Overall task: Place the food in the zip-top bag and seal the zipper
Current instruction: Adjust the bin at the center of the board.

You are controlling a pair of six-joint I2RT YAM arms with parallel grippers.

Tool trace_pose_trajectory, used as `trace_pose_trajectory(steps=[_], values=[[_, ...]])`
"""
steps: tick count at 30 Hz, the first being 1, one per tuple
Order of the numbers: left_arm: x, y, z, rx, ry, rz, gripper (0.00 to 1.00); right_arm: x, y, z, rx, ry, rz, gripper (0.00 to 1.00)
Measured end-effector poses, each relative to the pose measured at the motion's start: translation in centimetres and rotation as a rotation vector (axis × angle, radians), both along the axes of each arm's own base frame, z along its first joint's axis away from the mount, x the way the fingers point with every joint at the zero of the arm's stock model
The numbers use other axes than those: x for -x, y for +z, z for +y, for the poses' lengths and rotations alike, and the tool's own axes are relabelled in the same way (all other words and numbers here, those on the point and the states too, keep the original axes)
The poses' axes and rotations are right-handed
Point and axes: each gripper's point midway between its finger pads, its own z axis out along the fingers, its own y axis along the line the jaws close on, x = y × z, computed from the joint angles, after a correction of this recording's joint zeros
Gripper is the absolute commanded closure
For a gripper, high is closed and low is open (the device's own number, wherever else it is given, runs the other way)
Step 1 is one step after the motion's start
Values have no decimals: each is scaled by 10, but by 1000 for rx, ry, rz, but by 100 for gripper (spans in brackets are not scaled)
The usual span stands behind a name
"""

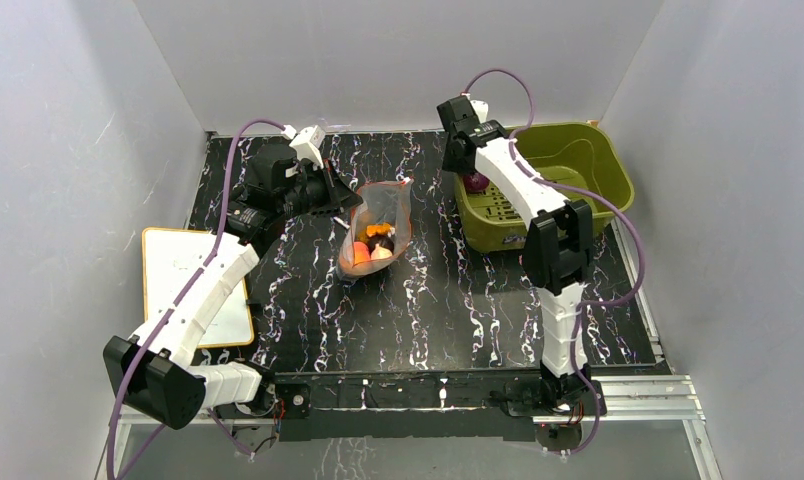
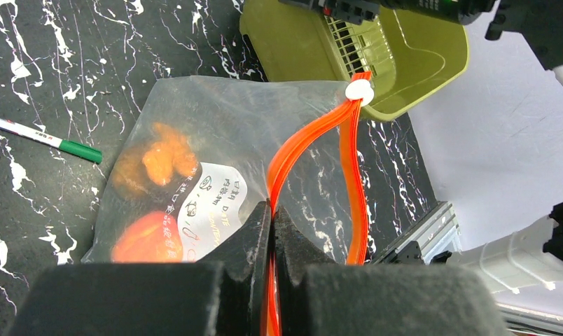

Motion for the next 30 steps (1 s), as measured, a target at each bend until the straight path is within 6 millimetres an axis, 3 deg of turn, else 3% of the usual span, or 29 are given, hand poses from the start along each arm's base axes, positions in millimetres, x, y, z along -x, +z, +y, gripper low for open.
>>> trace_pose_trajectory(steps=[9,16,23,30], values=[[0,0,0,-4,-1,-2,100,-28,0,-2,-33,-162,-58,67],[0,-1,0,-8,-3,-3,100,-44,8,-5,-118,-174,-71,30],[0,-1,0,-9,-4,-4,100,-53,17,-31,-189,-191,-69,15],[-1,-1,2,-17,-1,-11,100,-41,52,-56,-296,-209,-150,15]])
